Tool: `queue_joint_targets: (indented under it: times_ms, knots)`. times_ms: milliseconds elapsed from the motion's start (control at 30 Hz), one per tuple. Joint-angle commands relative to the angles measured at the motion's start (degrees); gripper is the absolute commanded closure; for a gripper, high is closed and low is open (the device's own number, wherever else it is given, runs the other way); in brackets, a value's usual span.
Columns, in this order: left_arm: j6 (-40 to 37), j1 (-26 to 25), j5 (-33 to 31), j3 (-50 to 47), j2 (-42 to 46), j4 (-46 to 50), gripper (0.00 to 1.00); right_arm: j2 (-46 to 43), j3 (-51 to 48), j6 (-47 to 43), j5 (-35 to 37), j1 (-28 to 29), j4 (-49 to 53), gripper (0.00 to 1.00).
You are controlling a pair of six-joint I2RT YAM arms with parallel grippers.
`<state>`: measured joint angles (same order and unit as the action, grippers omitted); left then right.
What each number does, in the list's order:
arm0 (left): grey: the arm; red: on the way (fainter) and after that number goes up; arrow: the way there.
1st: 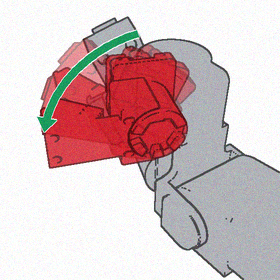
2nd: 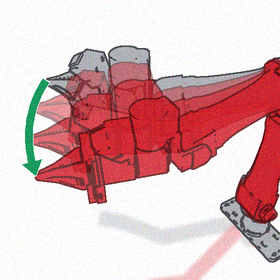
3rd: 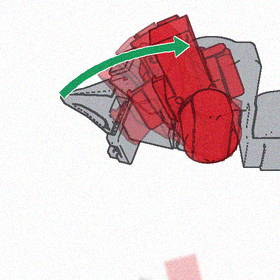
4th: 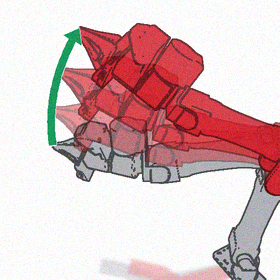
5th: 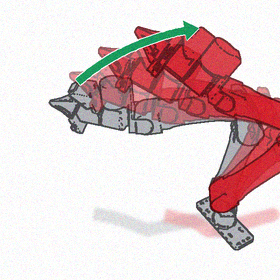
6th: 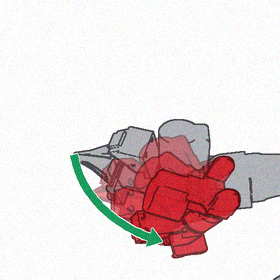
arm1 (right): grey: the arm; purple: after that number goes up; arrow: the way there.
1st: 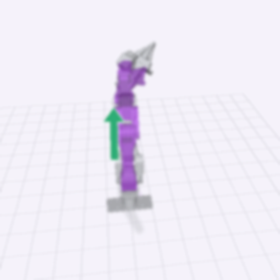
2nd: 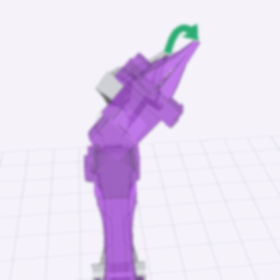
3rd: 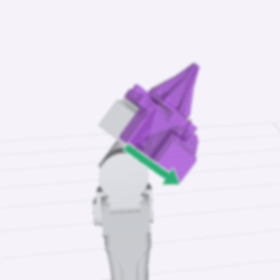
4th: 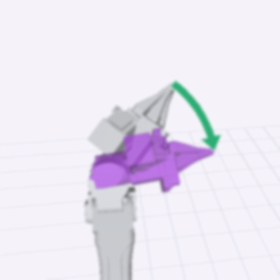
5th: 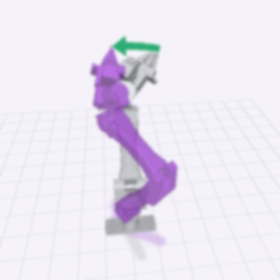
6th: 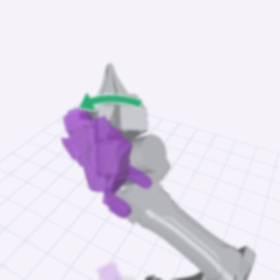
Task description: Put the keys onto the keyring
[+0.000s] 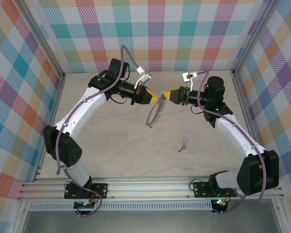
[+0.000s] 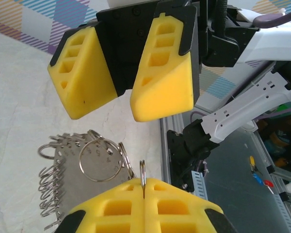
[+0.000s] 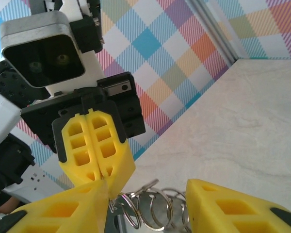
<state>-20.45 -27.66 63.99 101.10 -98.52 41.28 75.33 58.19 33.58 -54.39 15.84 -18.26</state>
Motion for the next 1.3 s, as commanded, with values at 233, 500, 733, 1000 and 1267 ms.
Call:
queue_joint_targets:
  times_ms: [233,500,733,1000,1267]
  knots:
    - [-3.4,0.2,4.3,4.5,-1.5,4.6,1.00,-0.2,1.1,-1.7,-2.6,2.1,-1.6,0.66]
    - [-4.9,0.3,4.2,5.2,-2.5,5.7,1.00,-3.6,1.0,-4.1,5.3,2.0,3.4,0.60]
    - [-5.1,0.7,3.9,5.4,-2.6,5.2,1.00,-7.0,0.5,-2.8,6.4,2.1,4.4,0.60]
    - [-5.0,0.9,4.5,7.5,-3.8,5.0,1.00,-7.7,-1.4,0.9,5.8,4.6,1.4,0.66]
    - [-4.9,0.9,4.9,7.9,-3.6,5.4,1.00,-6.9,-2.8,0.6,7.9,6.0,0.6,0.66]
